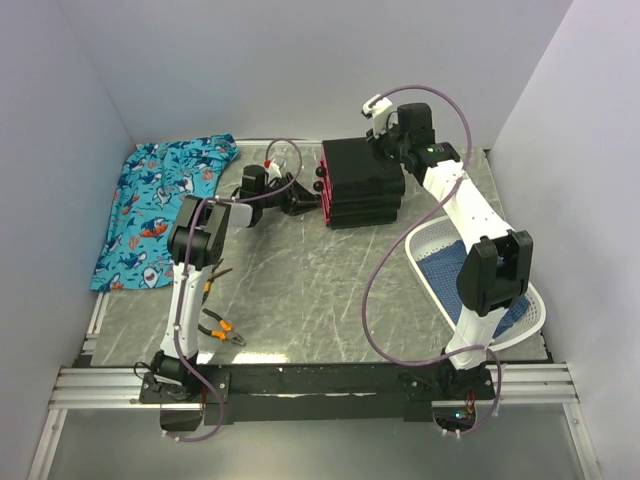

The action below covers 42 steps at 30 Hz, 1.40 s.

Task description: Sort the tools into containers

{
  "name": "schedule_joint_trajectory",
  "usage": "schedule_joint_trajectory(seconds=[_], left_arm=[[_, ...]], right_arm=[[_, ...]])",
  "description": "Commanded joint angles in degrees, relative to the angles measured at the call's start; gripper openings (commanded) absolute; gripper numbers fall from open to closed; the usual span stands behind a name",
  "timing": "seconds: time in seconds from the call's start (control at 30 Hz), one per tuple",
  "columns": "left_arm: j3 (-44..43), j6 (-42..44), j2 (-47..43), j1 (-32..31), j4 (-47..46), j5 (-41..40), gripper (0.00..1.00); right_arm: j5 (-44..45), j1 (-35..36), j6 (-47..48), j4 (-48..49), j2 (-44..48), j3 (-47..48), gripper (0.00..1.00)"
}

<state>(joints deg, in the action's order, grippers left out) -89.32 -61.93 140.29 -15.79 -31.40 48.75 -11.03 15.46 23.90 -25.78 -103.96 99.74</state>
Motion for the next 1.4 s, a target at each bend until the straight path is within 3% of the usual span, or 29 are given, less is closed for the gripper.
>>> schedule_joint_trajectory(seconds=[0.0,0.1,0.43,0.5,0.57,0.67,0.97,1.37], left_arm=[[-0.9,-1.0,-0.5,0.0,-7.3,3.2,0.33],[0.9,0.6,-2.4,0.8,-5.8,3.5,0.25],[8.6,17.4,-11.9,8.5,12.9,3.2,0.18],[9.2,19.8,-13.4,9.5,15.0,3.5,0.33],[8.8,20.9,-13.6,9.3,16.4,3.0,0.64],[7.2,17.8,-11.0,8.2,12.3,5.1,0.73],[0.4,4.4,-0.7,4.5,-4.3,9.5,0.67],[-3.7,0.0,4.8,1.5,-8.7,7.1,0.56]], right_arm=[[-1.4,-0.1,1.0,-1.6,-0.5,-1.3,0.19],[-1.3,-0.1,1.4,-2.1,-1.2,-2.2,0.18],[-0.1,-0.2,3.9,-1.8,-1.2,-7.5,0.18],[-0.6,-0.3,3.8,-1.9,-1.5,-7.5,0.19],[-0.8,-0.5,3.6,-2.0,-1.9,-7.3,0.19],[-0.8,-0.6,3.4,-2.4,-2.4,-6.7,0.19],[1.3,-0.6,4.0,-3.3,-3.1,-6.8,0.19],[3.1,-0.6,5.1,-3.4,-3.4,-7.6,0.19]])
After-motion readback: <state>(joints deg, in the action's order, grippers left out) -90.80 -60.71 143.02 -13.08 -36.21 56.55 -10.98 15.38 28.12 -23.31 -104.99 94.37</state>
